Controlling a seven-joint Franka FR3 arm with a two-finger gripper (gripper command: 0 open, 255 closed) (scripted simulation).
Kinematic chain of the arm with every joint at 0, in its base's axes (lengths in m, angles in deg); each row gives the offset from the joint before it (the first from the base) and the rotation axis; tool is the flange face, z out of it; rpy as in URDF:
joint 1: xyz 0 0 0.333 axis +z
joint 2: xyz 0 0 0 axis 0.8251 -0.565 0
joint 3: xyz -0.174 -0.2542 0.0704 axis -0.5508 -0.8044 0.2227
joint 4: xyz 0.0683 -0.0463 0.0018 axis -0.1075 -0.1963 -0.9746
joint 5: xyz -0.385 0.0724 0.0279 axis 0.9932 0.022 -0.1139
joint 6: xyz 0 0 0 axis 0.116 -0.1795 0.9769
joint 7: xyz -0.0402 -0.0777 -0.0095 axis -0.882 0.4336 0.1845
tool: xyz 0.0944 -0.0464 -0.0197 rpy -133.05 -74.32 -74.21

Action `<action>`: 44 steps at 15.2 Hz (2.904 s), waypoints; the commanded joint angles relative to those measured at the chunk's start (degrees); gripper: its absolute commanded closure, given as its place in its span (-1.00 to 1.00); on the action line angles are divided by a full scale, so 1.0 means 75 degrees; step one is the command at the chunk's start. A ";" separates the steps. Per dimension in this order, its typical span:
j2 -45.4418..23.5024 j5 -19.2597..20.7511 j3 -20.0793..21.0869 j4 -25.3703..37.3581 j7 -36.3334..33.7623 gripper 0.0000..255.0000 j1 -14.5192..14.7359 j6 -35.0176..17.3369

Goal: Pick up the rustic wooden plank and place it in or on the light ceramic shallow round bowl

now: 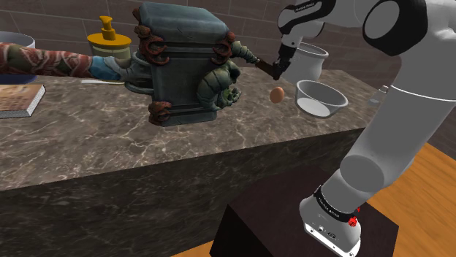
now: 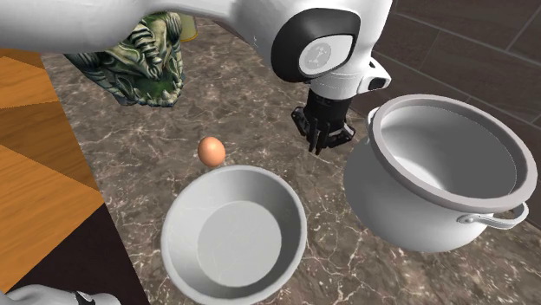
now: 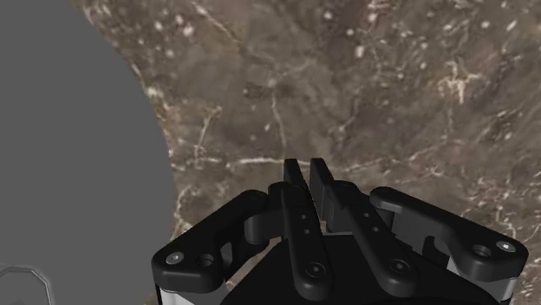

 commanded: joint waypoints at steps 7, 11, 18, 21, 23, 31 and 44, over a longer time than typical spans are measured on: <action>0.0151 0.0079 -0.0024 0.0642 -0.0062 1.00 -0.0004 0.0782; 0.0194 0.0103 -0.0033 0.0999 -0.0086 1.00 -0.0009 0.1179; 0.0198 0.0116 -0.0047 0.1713 -0.0112 1.00 -0.0032 0.1895; 0.0170 0.0108 -0.0054 0.2058 -0.0116 1.00 -0.0048 0.2214; 0.0140 0.0099 -0.0059 0.2302 -0.0117 1.00 -0.0062 0.2430; 0.1760 0.0675 -0.0120 0.0561 -0.0144 1.00 0.0012 0.2202; 0.5598 0.1999 -0.0090 -0.2985 -0.0063 1.00 -0.0615 0.2302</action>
